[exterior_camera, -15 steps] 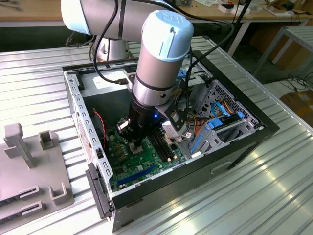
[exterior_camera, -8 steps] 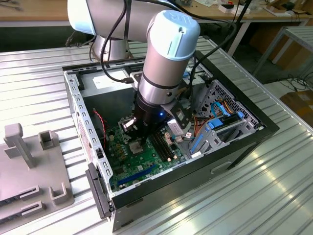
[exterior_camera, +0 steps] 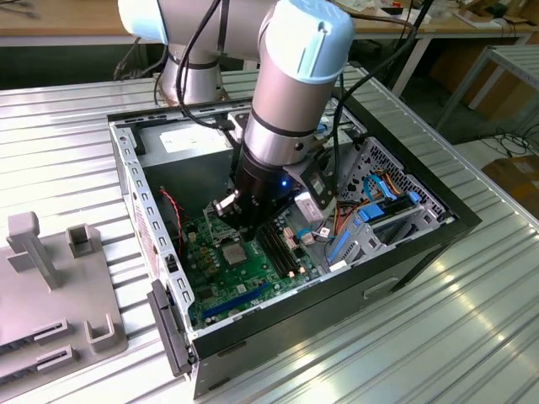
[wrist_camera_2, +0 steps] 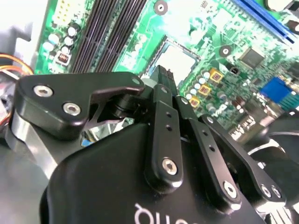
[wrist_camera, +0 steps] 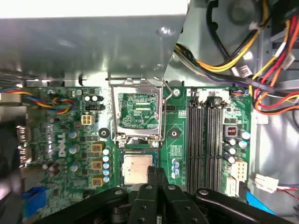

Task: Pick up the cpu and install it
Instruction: 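Close the cpu cover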

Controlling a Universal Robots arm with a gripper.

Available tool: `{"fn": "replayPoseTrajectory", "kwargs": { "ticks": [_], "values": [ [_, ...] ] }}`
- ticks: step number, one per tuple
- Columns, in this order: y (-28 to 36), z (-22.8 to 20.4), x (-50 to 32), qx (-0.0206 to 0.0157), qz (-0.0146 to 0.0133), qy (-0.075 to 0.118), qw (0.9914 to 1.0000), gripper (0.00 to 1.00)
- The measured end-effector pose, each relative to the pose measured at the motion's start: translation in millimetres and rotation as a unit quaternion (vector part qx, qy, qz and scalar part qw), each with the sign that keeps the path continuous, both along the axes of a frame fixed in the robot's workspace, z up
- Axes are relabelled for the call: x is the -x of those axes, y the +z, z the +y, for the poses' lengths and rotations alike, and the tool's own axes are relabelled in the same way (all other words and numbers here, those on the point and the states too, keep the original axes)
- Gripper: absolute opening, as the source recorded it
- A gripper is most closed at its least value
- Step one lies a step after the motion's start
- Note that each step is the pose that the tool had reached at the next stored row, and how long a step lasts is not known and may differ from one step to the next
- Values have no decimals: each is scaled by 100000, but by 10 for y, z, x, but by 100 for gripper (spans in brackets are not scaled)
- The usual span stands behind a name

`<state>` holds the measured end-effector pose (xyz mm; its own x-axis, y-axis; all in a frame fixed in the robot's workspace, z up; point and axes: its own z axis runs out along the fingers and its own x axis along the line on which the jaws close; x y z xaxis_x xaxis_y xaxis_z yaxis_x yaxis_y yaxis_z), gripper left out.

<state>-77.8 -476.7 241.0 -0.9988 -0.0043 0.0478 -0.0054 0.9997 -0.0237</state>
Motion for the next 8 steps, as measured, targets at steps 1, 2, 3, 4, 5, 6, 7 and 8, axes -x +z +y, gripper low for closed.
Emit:
{"fn": "replayPoseTrajectory", "kwargs": {
  "ticks": [1, 2, 3, 4, 5, 6, 7, 8],
  "values": [
    [35, 1, 0, 4, -2, 28, 100000, 11],
    [69, 2, 0, 28, 3, 71, 100000, 11],
    [93, 4, 0, 55, 4, 122, 100000, 11],
    [107, 16, 1, 98, 1, 356, 99999, 11],
    [107, 28, -1, 106, -1, 1057, 99994, 11],
    [107, 29, -2, 107, 1, 2024, 99979, 11],
    [108, 30, -3, 107, 1, 2980, 99956, 11],
    [108, 31, -4, 108, 1, 3618, 99934, 11]
  ]
}}
